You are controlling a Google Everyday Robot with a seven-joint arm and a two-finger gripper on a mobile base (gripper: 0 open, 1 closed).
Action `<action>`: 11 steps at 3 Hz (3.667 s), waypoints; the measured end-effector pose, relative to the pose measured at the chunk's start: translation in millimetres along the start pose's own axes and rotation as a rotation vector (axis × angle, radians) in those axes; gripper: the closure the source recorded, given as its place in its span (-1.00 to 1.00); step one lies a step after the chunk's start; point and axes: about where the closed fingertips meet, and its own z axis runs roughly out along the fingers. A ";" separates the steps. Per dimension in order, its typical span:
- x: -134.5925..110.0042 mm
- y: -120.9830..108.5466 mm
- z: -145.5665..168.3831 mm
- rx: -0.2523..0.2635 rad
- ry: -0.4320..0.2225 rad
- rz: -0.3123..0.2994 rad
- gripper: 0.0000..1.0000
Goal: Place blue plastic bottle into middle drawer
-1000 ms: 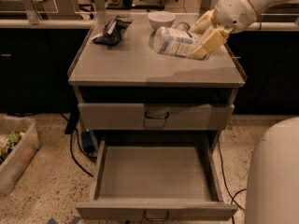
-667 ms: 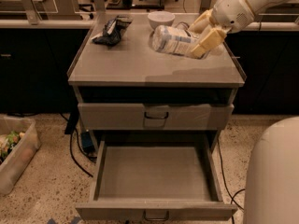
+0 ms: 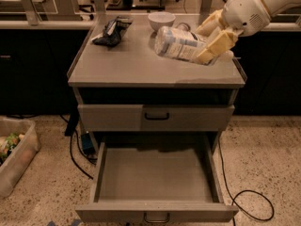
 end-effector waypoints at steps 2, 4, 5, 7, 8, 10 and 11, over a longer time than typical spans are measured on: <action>-38.8 67.5 -26.4 0.194 0.025 -0.013 1.00; 80.3 165.0 126.3 -0.052 0.107 0.215 1.00; 80.3 165.0 126.3 -0.052 0.107 0.215 1.00; 134.4 161.0 178.0 -0.022 0.064 0.264 1.00; 209.1 144.6 259.0 0.015 0.035 0.385 1.00; 212.4 144.7 260.2 0.022 0.069 0.367 1.00; 247.5 144.4 287.3 0.030 0.149 0.386 1.00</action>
Offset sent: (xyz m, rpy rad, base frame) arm -0.1297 0.0420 -0.1526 -0.1587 0.1125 -0.1921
